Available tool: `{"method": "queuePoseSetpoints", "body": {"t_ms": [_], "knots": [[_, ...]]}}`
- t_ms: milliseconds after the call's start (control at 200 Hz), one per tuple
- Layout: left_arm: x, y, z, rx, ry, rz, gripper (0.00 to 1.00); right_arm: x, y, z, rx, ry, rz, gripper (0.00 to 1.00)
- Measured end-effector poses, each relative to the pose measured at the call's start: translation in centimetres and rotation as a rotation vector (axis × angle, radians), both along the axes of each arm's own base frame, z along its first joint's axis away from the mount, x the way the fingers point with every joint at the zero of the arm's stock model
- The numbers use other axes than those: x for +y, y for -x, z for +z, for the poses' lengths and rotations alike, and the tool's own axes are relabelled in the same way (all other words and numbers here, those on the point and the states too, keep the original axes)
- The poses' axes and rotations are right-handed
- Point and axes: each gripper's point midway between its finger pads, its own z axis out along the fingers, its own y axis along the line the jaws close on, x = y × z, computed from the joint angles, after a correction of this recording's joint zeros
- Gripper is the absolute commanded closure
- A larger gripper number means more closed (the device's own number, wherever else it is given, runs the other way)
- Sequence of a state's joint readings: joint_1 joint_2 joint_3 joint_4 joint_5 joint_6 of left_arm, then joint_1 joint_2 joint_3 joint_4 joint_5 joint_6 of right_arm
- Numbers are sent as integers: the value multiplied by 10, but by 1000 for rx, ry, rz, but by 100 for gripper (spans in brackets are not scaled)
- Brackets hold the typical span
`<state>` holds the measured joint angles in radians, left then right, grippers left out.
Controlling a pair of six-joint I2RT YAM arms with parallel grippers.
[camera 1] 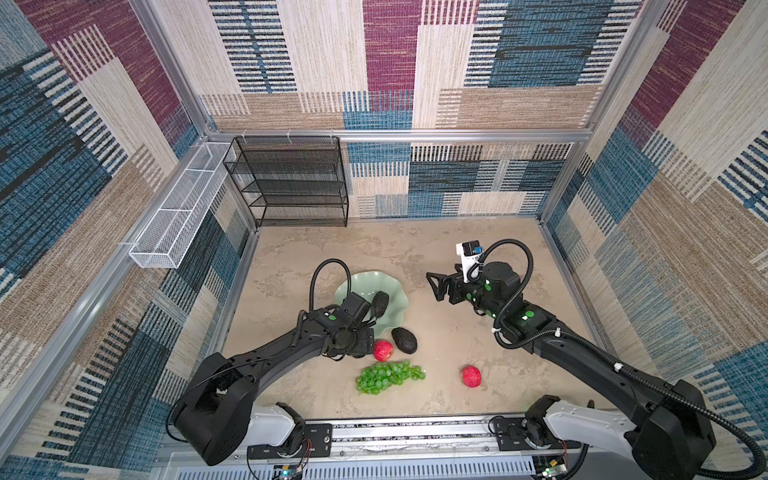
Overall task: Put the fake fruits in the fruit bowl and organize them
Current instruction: 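Drop the avocado in the bowl with left gripper while right gripper grasps a red apple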
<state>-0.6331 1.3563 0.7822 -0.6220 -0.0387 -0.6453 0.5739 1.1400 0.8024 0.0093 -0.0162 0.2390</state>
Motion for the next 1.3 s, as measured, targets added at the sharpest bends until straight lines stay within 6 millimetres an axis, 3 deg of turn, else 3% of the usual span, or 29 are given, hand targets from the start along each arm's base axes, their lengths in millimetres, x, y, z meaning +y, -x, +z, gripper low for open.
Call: {"method": "queuePoseSetpoints", "body": {"t_ms": [80,205,386,491,646,832,1047,1302], "knots": [[2,2,-4,7,-10,2,21,0,1,-2,3,2,0,0],[5,5,-8,25,-24,8,42,-1,1,-3,5,3,0,0],[10,12,-1,14,-16,8,49,-1,1,-5,8,5,0,0],[15,18,22,-26,12,9,49,-1,1,-6,10,6,0,0],[20,21,73,-140,83,13,48,-1,1,-19,48,17,-4,0],[8,-3,116,-222,100,-22,48,-9,14,-52,156,55,-16,1],[-2,-14,98,-166,66,-74,48,-25,37,-75,253,66,-51,5],[-10,-60,67,-131,2,-80,48,-40,94,-129,474,134,-108,8]]}}
